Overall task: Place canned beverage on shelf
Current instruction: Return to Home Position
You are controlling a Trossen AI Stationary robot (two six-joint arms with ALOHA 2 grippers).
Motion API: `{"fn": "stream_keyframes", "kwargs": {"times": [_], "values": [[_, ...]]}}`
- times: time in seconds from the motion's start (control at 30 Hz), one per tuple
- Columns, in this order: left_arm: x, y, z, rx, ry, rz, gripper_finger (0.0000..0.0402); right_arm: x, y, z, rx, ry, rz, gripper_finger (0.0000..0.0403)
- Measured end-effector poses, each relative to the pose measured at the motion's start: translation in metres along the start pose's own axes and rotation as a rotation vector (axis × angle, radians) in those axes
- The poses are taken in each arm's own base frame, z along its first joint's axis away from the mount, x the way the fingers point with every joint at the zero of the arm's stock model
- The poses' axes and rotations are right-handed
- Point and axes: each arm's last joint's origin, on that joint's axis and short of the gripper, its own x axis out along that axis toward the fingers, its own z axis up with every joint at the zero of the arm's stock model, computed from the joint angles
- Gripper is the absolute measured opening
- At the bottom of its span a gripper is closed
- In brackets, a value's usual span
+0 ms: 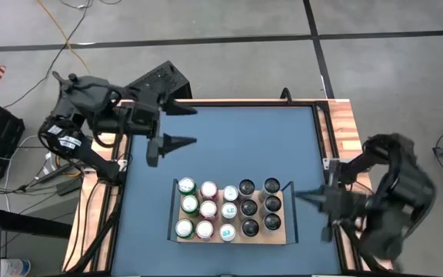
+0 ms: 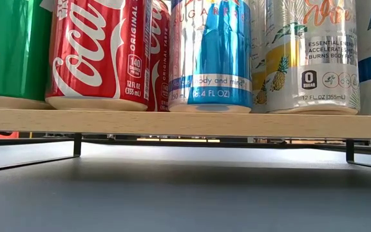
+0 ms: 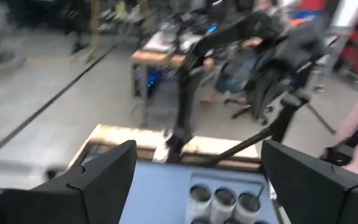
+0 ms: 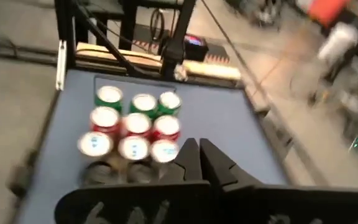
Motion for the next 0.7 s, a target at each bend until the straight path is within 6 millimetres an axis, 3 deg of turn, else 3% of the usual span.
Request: {"fn": "stream_keyframes", "kwargs": {"times": [0.1, 0.3, 0.4, 0.57, 0.7], "values": [[-0.010, 0.001, -0.004, -0.058, 0.056, 0.036, 0.0332, -0.013, -0.029, 0.003, -0.087, -0.019, 0.030, 0.0000], [-0.001, -0.003, -0.019, -0.089, 0.180, 0.021, 0.0332, -0.039, -0.091, 0.003, 0.084, -0.103, 0.035, 0.0000], [0.001, -0.008, -0.014, -0.038, 0.143, -0.110, 0.0332, -0.044, -0.113, 0.002, 0.186, -0.118, 0.050, 0.0000], [-0.011, -0.027, 0.001, 0.236, -0.043, -0.507, 0.0332, -0.060, -0.145, 0.004, 0.317, -0.153, 0.279, 0.0000], [-0.011, -0.035, 0.000, 0.225, -0.055, -0.544, 0.0332, -0.072, -0.151, 0.019, 0.270, -0.359, 0.525, 0.0000]]}}
